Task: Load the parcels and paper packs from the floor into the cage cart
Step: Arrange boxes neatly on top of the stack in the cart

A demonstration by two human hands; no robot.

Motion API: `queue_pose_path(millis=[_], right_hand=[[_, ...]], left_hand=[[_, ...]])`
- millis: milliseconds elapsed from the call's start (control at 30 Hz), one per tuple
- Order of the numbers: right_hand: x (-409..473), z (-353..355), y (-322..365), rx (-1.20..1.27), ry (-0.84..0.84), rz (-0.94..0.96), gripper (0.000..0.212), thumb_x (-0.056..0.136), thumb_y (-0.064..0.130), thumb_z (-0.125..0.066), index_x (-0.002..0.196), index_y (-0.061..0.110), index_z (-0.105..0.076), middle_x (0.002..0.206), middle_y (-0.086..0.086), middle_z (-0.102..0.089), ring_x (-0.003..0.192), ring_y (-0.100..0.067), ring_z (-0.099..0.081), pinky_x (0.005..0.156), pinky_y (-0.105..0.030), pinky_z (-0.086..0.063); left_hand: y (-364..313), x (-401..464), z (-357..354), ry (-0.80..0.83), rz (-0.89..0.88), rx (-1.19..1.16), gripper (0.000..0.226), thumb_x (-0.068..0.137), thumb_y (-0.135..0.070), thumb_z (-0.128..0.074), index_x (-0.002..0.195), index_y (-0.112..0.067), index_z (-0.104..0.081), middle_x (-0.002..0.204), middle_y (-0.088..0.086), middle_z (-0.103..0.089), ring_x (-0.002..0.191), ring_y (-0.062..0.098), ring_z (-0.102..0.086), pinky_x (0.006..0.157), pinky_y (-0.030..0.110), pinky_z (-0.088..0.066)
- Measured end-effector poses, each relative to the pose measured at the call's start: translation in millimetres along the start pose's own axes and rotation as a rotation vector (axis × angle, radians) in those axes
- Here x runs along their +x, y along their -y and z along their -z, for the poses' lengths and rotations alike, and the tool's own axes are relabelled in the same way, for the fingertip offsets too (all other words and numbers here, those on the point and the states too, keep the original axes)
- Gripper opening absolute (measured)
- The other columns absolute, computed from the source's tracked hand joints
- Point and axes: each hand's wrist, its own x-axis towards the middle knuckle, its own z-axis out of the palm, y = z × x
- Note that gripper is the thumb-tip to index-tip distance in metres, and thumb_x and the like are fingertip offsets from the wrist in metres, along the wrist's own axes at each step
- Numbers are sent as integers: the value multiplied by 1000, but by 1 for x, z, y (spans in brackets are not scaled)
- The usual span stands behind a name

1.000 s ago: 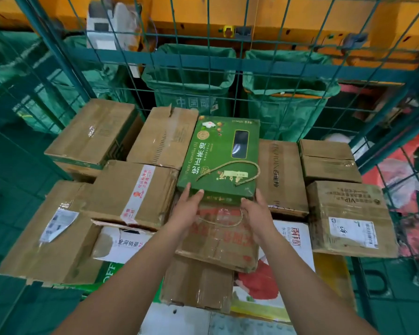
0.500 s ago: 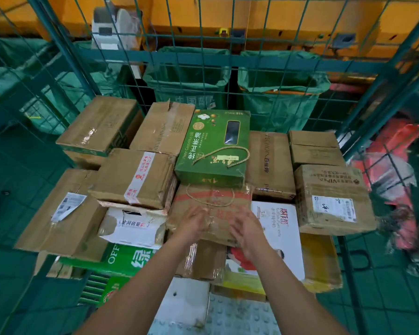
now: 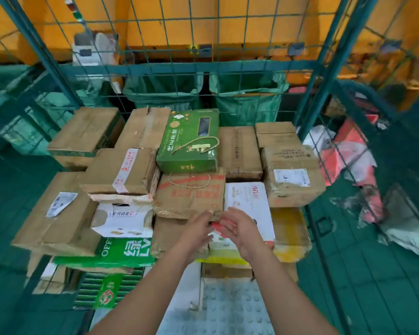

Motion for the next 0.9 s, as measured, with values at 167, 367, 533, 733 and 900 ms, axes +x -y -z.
queue_pose_path(millis=[167,367,533,733,900], right_hand=[[-44,9,-18,48,-124,82,11,103,16,-59,102,19,-70,86,5,-78,88,-12,-73,89,-30,-55],[-75,11,-97,204,-322,86,22,105,25,-53,125,18,-61,122,-5,-65,109,-20,-65,94,-34,-52],[-123,23,-163,353,-476,44,27,105,30,-56,128,17,-62,124,-6,-66,105,-21,-65,81,-30,-53],[-196,64,-217,562,-719,91,32,104,28,-57,131,13,-62,126,-6,-68,109,-22,-67,83,-32,-52],[-259,92,-263,739,-881,128,30,105,27,-55,132,14,-59,130,-7,-66,113,-21,-65,84,-31,-53]], left_hand=[[11,-4,2,168,-6,17,21,106,-36,-52,119,-24,-62,118,5,-74,111,19,-69,95,37,-47],[67,-11,25,293,100,1,14,104,-39,-57,117,-32,-58,124,-6,-64,104,15,-66,88,30,-53],[118,-40,27,394,213,108,11,105,-31,-58,115,-28,-61,119,-4,-65,95,16,-65,83,32,-50],[160,-83,-12,565,292,354,6,106,-29,-55,108,-30,-60,120,-5,-64,107,18,-64,95,35,-51],[196,-131,-60,758,317,532,6,105,-31,-56,107,-27,-60,114,-3,-64,106,21,-63,103,40,-48]])
